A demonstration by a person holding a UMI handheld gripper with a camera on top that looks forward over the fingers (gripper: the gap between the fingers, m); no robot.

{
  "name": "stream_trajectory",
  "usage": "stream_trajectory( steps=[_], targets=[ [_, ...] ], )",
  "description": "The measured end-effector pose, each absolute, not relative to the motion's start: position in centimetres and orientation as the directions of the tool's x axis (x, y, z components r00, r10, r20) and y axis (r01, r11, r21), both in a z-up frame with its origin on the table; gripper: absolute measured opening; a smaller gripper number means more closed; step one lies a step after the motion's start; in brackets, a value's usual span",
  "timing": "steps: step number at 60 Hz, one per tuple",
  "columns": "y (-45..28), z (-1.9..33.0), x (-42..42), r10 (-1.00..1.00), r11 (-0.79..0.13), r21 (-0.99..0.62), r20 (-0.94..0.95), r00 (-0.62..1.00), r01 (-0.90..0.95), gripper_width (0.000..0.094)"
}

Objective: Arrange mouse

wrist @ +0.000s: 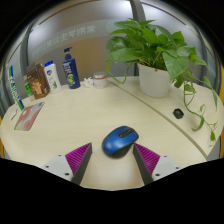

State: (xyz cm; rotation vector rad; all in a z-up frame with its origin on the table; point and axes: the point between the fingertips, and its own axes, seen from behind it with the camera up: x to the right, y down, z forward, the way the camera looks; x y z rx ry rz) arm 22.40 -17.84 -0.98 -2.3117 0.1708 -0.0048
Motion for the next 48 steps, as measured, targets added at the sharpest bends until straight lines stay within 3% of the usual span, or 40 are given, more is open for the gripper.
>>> stream_trajectory(
  steps=[12, 17, 21, 38, 43, 48],
  targets=[
    [-13.7, -1.0, 22.4, -0.111, -0.657, -0.746, -0.049, 0.993, -0.11, 0.082],
    [-12.5, -1.2, 23.0, -0.13, -0.658, -0.746, -0.022, 0.991, -0.103, 0.0707],
    [-12.0, -1.4, 23.8, -0.139, -0.662, -0.746, 0.023, 0.99, -0.076, 0.0516],
    [-11.8, -0.9, 23.7, -0.152, -0.664, -0.745, 0.061, 0.986, -0.057, 0.038],
    [-11.6, 1.2, 23.1, -0.171, -0.642, -0.766, 0.093, 0.981, -0.039, 0.038],
    [-10.9, 5.9, 21.7, -0.194, -0.579, -0.815, 0.102, 0.976, -0.03, 0.038]
  ],
)
